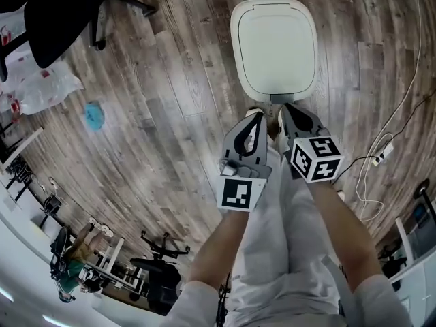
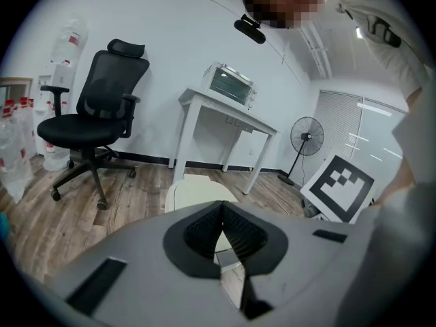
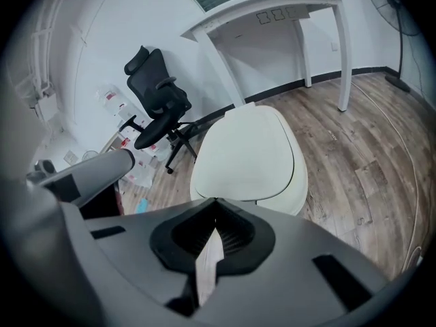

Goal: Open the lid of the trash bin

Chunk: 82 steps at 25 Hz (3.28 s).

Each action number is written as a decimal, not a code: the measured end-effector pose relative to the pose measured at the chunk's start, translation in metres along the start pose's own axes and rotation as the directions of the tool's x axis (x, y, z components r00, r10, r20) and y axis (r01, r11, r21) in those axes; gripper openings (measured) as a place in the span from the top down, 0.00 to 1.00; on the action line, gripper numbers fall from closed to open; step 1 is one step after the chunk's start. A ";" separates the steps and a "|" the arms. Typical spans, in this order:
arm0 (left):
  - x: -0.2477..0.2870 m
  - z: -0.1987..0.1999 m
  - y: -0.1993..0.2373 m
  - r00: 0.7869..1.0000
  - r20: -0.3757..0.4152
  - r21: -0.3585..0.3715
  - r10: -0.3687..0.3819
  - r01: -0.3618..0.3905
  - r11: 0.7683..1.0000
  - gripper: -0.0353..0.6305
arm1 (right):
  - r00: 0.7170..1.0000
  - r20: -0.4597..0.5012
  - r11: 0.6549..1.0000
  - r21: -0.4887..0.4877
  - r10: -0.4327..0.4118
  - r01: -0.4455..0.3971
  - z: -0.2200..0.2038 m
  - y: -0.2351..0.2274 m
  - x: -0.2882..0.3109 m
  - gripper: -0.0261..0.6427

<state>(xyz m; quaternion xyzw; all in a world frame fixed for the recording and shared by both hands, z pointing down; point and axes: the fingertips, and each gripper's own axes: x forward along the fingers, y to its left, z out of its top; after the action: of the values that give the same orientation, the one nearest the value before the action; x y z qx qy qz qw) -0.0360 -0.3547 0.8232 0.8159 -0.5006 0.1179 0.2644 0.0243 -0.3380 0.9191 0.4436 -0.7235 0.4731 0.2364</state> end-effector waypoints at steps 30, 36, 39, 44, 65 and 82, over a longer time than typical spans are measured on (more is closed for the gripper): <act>0.017 -0.022 -0.002 0.999 -0.006 -0.003 -0.045 0.045 0.999 0.94 | 0.998 -0.018 0.997 -0.044 -0.058 0.057 -0.024 -0.015 0.031 0.94; 0.016 -0.018 -0.005 0.999 -0.002 -0.009 -0.043 0.043 0.999 0.94 | 0.999 0.005 0.999 -0.018 -0.037 0.037 -0.020 -0.015 0.028 0.94; 0.016 -0.016 -0.006 0.999 0.001 -0.005 -0.045 0.045 0.999 0.94 | 1.000 0.005 1.000 -0.001 -0.024 0.024 -0.018 -0.015 0.028 0.94; 0.015 -0.010 -0.008 0.999 0.010 0.006 -0.049 0.049 0.999 0.94 | 0.999 0.031 1.000 0.014 -0.010 0.010 -0.014 -0.016 0.022 0.94; -0.051 0.127 -0.047 0.993 0.102 0.053 -0.058 0.053 0.997 0.94 | 0.953 0.302 0.998 -0.045 -0.016 0.031 0.106 0.053 -0.152 0.94; -0.167 0.285 -0.108 0.967 0.204 0.163 -0.151 0.118 0.979 0.94 | 0.893 0.451 0.972 -0.211 0.002 0.105 0.171 0.127 -0.376 0.94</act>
<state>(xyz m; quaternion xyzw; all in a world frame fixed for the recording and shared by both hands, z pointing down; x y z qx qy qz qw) -0.0407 -0.3466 0.4762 0.8735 -0.4594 0.0478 0.1540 0.1133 -0.3140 0.4969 0.5294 -0.7961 0.2648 0.1257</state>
